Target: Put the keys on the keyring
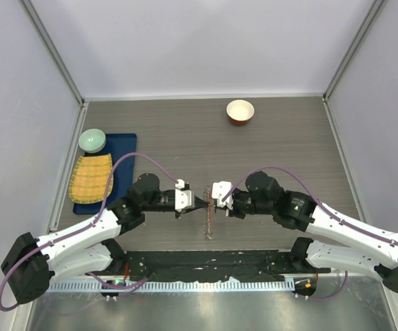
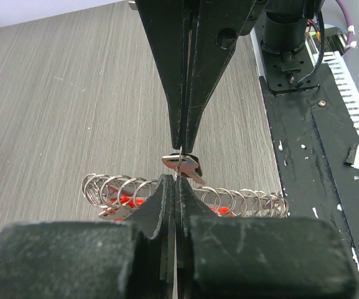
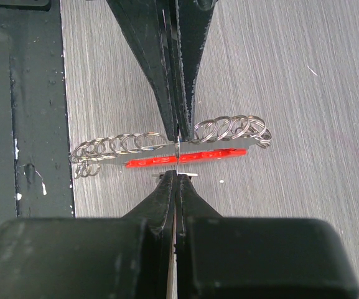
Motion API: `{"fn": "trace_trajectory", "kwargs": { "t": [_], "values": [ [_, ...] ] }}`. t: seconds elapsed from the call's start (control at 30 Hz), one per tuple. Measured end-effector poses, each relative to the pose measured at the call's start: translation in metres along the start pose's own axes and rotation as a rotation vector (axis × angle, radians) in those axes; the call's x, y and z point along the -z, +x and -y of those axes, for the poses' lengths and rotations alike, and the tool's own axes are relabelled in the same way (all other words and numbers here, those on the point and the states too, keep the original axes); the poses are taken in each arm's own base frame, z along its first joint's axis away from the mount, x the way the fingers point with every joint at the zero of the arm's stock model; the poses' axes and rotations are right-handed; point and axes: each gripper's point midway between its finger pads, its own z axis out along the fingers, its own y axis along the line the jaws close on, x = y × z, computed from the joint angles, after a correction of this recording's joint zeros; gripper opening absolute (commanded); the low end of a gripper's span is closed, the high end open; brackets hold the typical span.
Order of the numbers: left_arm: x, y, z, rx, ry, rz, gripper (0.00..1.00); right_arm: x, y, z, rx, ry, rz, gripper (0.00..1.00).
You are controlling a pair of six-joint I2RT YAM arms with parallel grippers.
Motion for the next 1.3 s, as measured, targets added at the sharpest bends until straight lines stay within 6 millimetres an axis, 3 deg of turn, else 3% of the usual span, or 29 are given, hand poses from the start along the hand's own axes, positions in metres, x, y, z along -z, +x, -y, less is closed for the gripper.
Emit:
{"fn": "trace_trajectory", "kwargs": {
  "t": [1.3],
  "values": [
    [-0.0018,0.0014,0.0052,0.025,0.028,0.001,0.00,-0.0034,0.0020,-0.0038,-0.002,-0.023,-0.007,0.01]
  ]
}}
